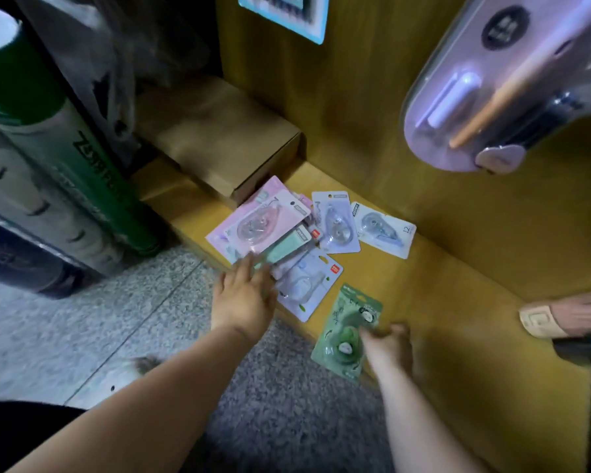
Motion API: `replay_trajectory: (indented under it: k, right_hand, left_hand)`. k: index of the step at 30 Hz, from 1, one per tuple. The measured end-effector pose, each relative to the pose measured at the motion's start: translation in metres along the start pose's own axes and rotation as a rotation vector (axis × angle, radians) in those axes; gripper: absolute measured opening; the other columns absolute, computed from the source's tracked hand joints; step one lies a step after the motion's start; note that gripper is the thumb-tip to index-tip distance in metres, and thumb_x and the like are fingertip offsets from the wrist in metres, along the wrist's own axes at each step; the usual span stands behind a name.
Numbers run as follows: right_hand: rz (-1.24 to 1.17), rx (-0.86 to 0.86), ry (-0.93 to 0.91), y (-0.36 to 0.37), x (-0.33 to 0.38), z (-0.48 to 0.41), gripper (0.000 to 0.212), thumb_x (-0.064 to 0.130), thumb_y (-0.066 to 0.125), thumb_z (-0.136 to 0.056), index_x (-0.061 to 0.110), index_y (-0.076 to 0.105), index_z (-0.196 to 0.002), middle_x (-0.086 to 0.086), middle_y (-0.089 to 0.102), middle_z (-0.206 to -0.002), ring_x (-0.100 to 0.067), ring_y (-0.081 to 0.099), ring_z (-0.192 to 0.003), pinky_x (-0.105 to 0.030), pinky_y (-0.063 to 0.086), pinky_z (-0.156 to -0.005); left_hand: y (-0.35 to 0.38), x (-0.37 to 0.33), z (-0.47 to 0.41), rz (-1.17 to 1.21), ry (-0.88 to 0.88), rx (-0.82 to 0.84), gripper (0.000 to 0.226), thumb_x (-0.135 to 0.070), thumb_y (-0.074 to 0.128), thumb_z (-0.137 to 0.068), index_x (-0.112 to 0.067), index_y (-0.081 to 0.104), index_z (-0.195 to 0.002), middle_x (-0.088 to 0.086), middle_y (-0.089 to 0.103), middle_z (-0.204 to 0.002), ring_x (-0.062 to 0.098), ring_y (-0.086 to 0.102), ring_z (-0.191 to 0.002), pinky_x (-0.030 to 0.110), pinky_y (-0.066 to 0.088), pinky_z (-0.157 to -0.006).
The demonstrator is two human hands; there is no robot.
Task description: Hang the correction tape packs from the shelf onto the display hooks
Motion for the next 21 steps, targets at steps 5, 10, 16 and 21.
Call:
replay_trajectory:
  k: [5,10,16,21]
  right_hand:
    - [0.205,-0.062,-0.288,-0.014,0.050,-0.024,0.055,0.027,0.051,-0.091,0.014,0.032,-0.141,-0.015,0.032,-0.147,-0.033,0.031,-0.135,-0.038,0.033,-0.106]
    - [0.546,0.130,-0.711,0.018,0.134,-0.044,0.050,0.020,0.035,-0.098,0.025,0.021,-0.146,0.004,0.004,-0.158,-0.021,0.007,-0.145,-0.029,0.012,-0.115]
    - [0.672,0.210,-0.792,0.037,0.160,-0.073,0.050,0.025,0.035,-0.097,0.024,0.023,-0.145,0.004,0.007,-0.158,-0.025,0.009,-0.144,-0.036,0.014,-0.116]
    - [0.547,0.088,-0.835,0.027,0.124,-0.072,0.039,0.018,0.048,-0.091,0.012,0.049,-0.130,-0.006,0.032,-0.150,-0.026,0.031,-0.136,-0.030,0.023,-0.110]
  left_hand:
    - [0.030,-0.028,-0.002,-0.098,0.288,0.191,0.055,-0.034,0.025,-0.098,-0.028,0.002,-0.147,-0.001,-0.008,-0.158,0.016,-0.004,-0.145,0.032,-0.005,-0.116]
    - [0.069,-0.040,-0.006,-0.207,0.411,0.386,0.059,-0.037,0.025,-0.097,-0.032,-0.007,-0.146,0.002,-0.021,-0.155,0.023,-0.021,-0.142,0.045,-0.011,-0.115]
    - [0.082,-0.046,-0.010,-0.200,0.326,0.386,0.073,-0.062,0.027,-0.088,-0.029,-0.001,-0.147,0.000,-0.028,-0.153,0.022,-0.036,-0.133,0.059,-0.017,-0.108]
    - [0.090,-0.058,-0.010,-0.172,0.233,0.366,0.083,-0.067,0.035,-0.082,-0.026,0.004,-0.147,0.001,-0.028,-0.153,0.019,-0.042,-0.121,0.060,-0.020,-0.105]
Point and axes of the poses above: each hand's wrist, its own z-axis away from the middle knuckle, its own y-axis out of the palm, x = y × z, the point moved 4 cm from there along -z, towards the middle knuckle
